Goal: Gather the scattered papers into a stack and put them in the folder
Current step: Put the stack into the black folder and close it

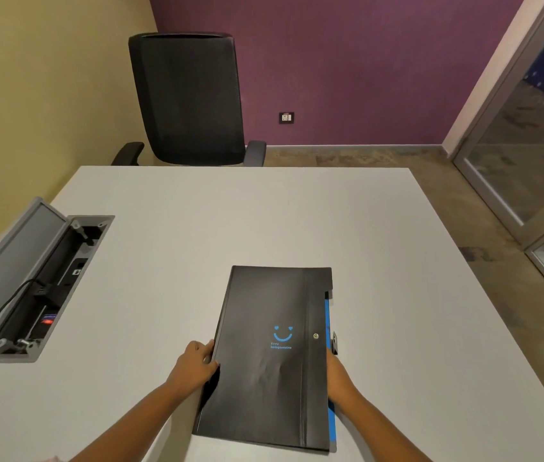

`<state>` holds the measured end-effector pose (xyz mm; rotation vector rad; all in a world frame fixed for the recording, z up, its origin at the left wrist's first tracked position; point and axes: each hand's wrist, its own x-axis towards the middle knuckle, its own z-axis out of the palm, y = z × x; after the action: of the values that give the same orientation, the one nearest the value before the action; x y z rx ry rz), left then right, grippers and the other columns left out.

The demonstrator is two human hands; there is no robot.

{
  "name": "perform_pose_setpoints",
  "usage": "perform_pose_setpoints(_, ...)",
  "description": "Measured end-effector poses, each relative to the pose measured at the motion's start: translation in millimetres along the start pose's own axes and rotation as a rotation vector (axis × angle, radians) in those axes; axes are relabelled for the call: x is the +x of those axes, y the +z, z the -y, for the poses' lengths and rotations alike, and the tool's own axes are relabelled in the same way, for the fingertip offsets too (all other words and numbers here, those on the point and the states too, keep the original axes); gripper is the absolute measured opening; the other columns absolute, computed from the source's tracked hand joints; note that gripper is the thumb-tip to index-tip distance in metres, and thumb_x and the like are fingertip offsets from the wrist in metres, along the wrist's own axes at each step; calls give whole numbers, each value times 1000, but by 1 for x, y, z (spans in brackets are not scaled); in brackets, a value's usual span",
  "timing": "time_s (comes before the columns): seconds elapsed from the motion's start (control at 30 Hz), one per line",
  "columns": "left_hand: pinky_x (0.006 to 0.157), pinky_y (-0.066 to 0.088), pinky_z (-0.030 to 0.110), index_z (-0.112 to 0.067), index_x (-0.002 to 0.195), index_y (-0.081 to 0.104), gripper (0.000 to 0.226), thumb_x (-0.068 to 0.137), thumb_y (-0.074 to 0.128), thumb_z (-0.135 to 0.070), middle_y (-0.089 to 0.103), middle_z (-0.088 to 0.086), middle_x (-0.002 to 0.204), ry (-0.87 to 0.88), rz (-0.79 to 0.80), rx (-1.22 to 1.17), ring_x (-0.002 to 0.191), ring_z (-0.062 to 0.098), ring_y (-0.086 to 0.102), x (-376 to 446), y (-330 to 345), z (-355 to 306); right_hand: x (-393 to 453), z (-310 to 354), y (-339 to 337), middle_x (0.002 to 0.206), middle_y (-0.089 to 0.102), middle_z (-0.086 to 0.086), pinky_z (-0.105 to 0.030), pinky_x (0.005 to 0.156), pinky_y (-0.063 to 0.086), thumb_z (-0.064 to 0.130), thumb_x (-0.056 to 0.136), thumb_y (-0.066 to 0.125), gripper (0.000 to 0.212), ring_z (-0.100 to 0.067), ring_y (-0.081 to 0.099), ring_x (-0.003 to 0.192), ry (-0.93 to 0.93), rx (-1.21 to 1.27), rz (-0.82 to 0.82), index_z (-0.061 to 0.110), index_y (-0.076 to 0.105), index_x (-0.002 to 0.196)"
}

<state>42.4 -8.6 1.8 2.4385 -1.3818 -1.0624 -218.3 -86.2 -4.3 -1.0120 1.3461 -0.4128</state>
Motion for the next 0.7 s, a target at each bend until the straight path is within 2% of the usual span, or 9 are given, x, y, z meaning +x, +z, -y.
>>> perform_pose_setpoints(0.13, 98, 38, 25, -19, 145, 24, 62, 91, 48, -37, 39, 6, 130, 12, 8, 101, 116, 20, 46, 0, 0, 2, 3, 3, -6, 78, 63, -10, -25, 59, 53, 25, 98, 43, 26, -21, 62, 73, 66, 106, 6, 5, 60, 95)
perform_pose_setpoints(0.2, 101, 40, 32, -25, 147, 15, 72, 87, 46, -52, 30, 4, 144, 47, -10, 324, 126, 23, 38, -3, 0, 7, 2, 4, -9, 85, 66, -6, -18, 58, 54, 21, 97, 46, 18, -17, 64, 79, 5, 49, 37, 11, 61, 102)
perform_pose_setpoints(0.27, 104, 38, 38, -30, 147, 3, 86, 81, 44, -65, 16, 1, 154, 65, -15, 462, 135, 27, 28, -7, 3, 13, 0, -1, -16, 90, 68, -4, -15, 64, 52, 16, 95, 49, 15, -14, 64, 81, -112, -148, 1, 14, 63, 102)
perform_pose_setpoints(0.33, 109, 32, 43, -31, 147, -6, 96, 75, 43, -73, 4, 0, 158, 78, 0, 492, 141, 28, 17, -11, 9, 16, -4, -10, -22, 83, 68, -12, -20, 64, 48, 15, 95, 48, 21, -15, 60, 71, -191, -288, -122, 7, 67, 89)
perform_pose_setpoints(0.4, 112, 23, 50, -32, 146, -10, 102, 72, 44, -76, -6, 0, 158, 71, 49, 470, 144, 30, 3, -14, 15, 15, -9, -17, -28, 77, 67, -10, -24, 64, 47, 13, 94, 47, 24, -18, 59, 68, -204, -244, -259, 9, 67, 82)
perform_pose_setpoints(0.5, 112, 14, 58, -31, 144, -16, 111, 68, 49, -77, -18, 1, 156, 27, 114, 428, 144, 33, -11, -15, 21, 12, -8, -18, -36, 84, 64, -10, -32, 70, 50, 10, 95, 45, 19, -26, 60, 79, -130, -117, -462, 9, 64, 93)
perform_pose_setpoints(0.57, 111, 11, 60, -28, 143, -19, 115, 66, 51, -77, -23, 2, 155, 8, 140, 428, 143, 34, -15, -16, 23, 8, -1, -11, -40, 87, 62, -13, -37, 74, 51, 17, 96, 44, 19, -26, 59, 78, -40, -80, -487, 7, 60, 98)
perform_pose_setpoints(0.63, 111, 11, 61, -26, 143, -21, 118, 65, 51, -78, -26, 4, 154, -5, 159, 438, 142, 36, -18, -17, 23, 6, 7, -2, -42, 78, 59, -10, -34, 70, 49, 30, 96, 45, 27, -23, 56, 69, 4, -135, -424, 9, 58, 85)
perform_pose_setpoints(0.7, 111, 10, 61, -25, 142, -23, 118, 66, 51, -77, -28, 5, 153, -15, 177, 448, 141, 37, -19, -16, 23, 4, 16, 6, -41, 60, 50, -5, -27, 58, 38, 41, 93, 48, 42, -17, 47, 55, 16, -238, -353, 12, 51, 63)
